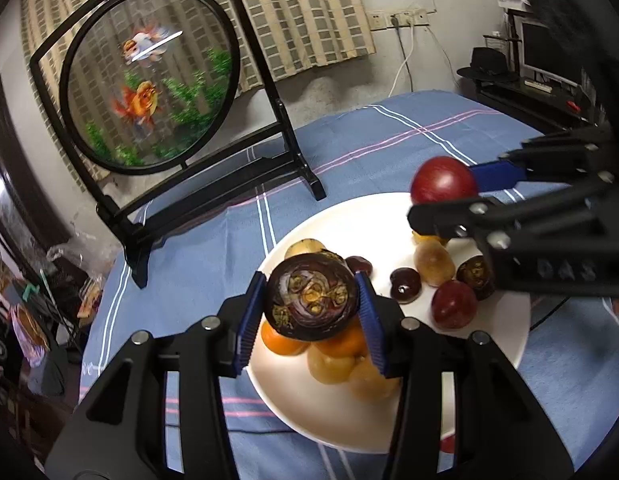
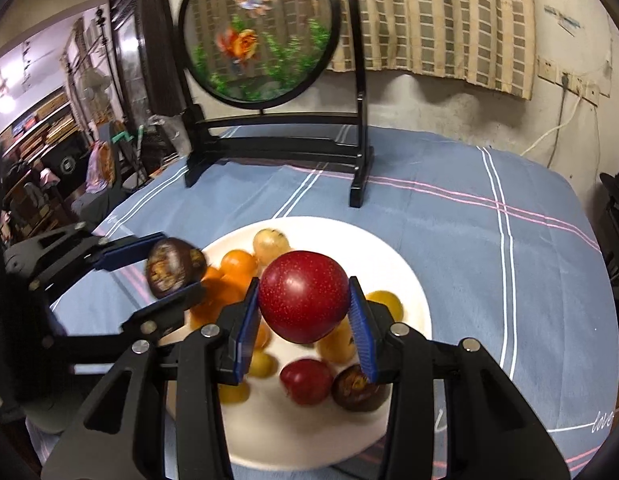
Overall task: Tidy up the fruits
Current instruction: 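Lower the plum and mangosteen onto the white plate and open both grippers, then move both open grippers back toward the two red cherry tomatoes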
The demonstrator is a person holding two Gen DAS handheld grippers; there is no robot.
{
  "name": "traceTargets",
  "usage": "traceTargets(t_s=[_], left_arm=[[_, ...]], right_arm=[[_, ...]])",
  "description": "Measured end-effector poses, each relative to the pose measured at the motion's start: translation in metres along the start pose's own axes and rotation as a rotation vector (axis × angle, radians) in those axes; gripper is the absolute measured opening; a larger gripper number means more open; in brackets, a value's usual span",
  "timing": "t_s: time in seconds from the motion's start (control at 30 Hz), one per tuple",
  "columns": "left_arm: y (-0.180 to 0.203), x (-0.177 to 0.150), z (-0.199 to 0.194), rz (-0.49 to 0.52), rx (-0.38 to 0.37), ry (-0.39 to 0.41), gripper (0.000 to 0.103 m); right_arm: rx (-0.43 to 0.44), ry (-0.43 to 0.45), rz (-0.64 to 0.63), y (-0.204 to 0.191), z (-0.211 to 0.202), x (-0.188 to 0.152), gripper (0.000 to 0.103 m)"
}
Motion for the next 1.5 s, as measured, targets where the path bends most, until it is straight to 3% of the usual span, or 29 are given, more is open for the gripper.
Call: traceTargets(t_s=[0.23,0.27,0.3,0.33,0.4,0.43,0.5,0.7,0.83,0.97,1.13,1.27,1.37,1.4,1.5], left_arm=[[0.016,-0.005,0.016,0.068,0.023,-0.001,0.048],[0.016,-0.004,0.016,0.071,0.027,0.005,0.05],[0.017,-0.003,0.016,0.074,0.03,0.01,0.062],[0.016,-0.001,0.015,0.073,0.034,0.019,0.068],[0.012,0.0,0.014,0.068,0.051,0.029,0.07],[0.01,0.001,0.013,0.063,0.049,0.029,0.07],[0.004,0.001,0.012,0.044,0.055,0.022,0.072],[-0.017,-0.009,-0.008,-0.041,0.021,0.008,0.074],[-0.029,-0.029,-0.034,-0.088,-0.013,0.007,0.081],[-0.036,-0.055,-0.055,-0.127,-0.04,-0.021,0.081],[-0.05,-0.082,-0.058,-0.343,-0.117,-0.114,0.082],[-0.046,-0.091,-0.054,-0.429,-0.187,-0.11,0.082],[-0.045,-0.099,-0.052,-0.441,-0.222,-0.102,0.082],[-0.046,-0.1,-0.051,-0.438,-0.236,-0.1,0.082],[-0.052,-0.105,-0.05,-0.44,-0.228,-0.084,0.082]], right_arm=[[-0.029,-0.066,0.059,0.015,0.039,0.003,0.043],[-0.023,-0.088,0.077,0.016,0.045,0.001,0.043],[-0.015,-0.103,0.092,0.017,0.049,-0.001,0.043],[-0.013,-0.119,0.109,0.018,0.054,-0.002,0.044],[-0.026,-0.111,0.121,0.021,0.055,-0.002,0.047],[-0.017,-0.1,0.126,0.021,0.052,-0.001,0.062],[-0.001,-0.053,0.144,0.021,0.042,0.002,0.073],[0.003,-0.008,0.118,0.01,0.009,0.002,0.073],[0.009,0.0,0.08,-0.007,-0.025,-0.023,0.074],[0.003,-0.007,-0.029,-0.034,-0.052,-0.07,0.074],[-0.003,-0.092,-0.137,-0.066,-0.047,-0.135,0.074],[-0.001,-0.134,-0.158,-0.081,-0.025,-0.149,0.072],[-0.027,-0.164,-0.176,-0.086,-0.009,-0.147,0.06],[-0.03,-0.174,-0.181,-0.087,-0.006,-0.147,0.051],[-0.044,-0.216,-0.191,-0.086,0.012,-0.147,0.048]])
Point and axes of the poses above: each gripper's, at about its wrist camera, not at the fingertips, and z roughly the way its jaws point, y to its right, x to its top, the point moved 8 cm from there along z, roughly the way its jaws point, and after that the axes turned 13 degrees about x, right-handed, at the moved point
